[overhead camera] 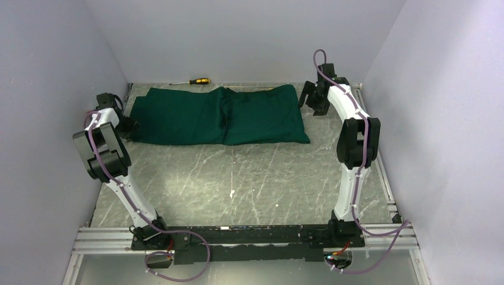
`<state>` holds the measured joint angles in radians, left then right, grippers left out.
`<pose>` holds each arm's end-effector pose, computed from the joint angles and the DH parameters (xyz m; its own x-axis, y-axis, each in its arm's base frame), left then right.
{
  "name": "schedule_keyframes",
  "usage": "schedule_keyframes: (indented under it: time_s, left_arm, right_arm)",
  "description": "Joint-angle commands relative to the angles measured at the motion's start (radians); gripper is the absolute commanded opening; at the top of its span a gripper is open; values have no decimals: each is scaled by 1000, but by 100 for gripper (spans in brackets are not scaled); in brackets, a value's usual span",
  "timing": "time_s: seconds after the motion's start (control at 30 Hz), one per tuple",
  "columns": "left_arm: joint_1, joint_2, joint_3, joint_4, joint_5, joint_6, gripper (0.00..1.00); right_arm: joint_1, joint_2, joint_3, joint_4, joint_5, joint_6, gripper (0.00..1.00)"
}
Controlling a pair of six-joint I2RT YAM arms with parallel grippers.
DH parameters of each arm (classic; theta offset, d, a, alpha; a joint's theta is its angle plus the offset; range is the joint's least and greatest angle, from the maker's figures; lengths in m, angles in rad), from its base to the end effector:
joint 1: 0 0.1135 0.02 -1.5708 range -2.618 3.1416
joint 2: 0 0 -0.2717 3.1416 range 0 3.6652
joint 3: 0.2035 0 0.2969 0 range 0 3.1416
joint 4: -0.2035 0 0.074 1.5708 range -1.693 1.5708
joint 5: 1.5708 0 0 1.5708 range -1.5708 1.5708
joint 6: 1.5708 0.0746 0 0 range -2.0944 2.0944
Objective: Open and lay out the surgical kit
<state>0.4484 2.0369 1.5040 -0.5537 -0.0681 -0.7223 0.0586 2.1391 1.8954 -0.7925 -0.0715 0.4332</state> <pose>0.4413 0.2179 0.1288 -0.2936 -0.8732 -0.3891 -0.8732 0.4106 -0.2626 0.5373 0.0369 0.2029 -0.8194 0.3714 -0.4366 0.2746 0.9230 0.2697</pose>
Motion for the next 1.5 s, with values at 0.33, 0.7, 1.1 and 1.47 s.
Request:
schedule_keyframes:
  time_s: [0.33, 0.7, 1.1, 1.47]
  left_arm:
    - [9, 15, 26, -88, -142, -76, 28]
    - [9, 29, 69, -127, -201, 5, 0]
    - [9, 62, 140, -170, -336, 68, 0]
    - [46, 63, 143, -178, -469, 92, 0]
  right_arm:
    - [-11, 70, 101, 7, -108, -60, 70]
    - [-4, 122, 84, 47, -249, -62, 53]
    - [60, 112, 2, 100, -286, -27, 17]
    - [113, 89, -41, 128, -239, 42, 17]
